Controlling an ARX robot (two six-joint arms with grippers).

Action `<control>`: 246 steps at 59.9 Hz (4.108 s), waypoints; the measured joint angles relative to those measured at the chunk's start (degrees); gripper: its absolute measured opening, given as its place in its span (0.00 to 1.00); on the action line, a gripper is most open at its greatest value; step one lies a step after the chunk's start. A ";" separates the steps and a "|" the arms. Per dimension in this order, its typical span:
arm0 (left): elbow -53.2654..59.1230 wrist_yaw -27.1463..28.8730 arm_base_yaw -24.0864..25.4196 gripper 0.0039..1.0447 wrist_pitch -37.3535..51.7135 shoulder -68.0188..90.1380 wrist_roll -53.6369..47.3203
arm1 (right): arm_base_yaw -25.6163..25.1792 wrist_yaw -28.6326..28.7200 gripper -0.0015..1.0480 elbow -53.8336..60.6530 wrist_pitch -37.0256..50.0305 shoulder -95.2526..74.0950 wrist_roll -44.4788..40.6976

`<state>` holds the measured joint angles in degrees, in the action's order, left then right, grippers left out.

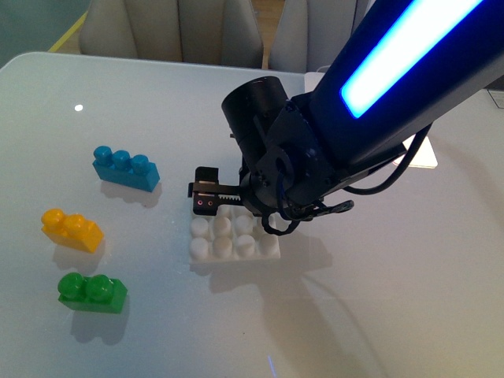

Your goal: Insert yellow block into base center

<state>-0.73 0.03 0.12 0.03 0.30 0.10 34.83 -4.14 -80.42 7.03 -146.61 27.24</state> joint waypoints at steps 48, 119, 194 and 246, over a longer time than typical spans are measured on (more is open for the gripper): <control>0.00 -0.02 0.00 0.93 0.00 0.00 -0.02 | 1.22 -1.90 0.92 3.52 5.77 1.95 4.46; 0.00 -0.02 0.00 0.93 -0.02 0.00 0.00 | -13.73 -2.69 0.89 45.97 37.38 49.59 -6.03; 0.00 -0.02 0.00 0.93 -0.02 0.00 0.00 | -34.60 4.00 0.02 79.67 21.94 117.20 -26.91; 0.00 -0.02 0.00 0.93 -0.02 0.00 -0.02 | -34.62 4.00 0.02 79.67 1.60 137.90 -26.88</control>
<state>-0.73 0.01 0.12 0.01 0.30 0.08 0.21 -0.14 -0.75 8.62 -8.71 0.36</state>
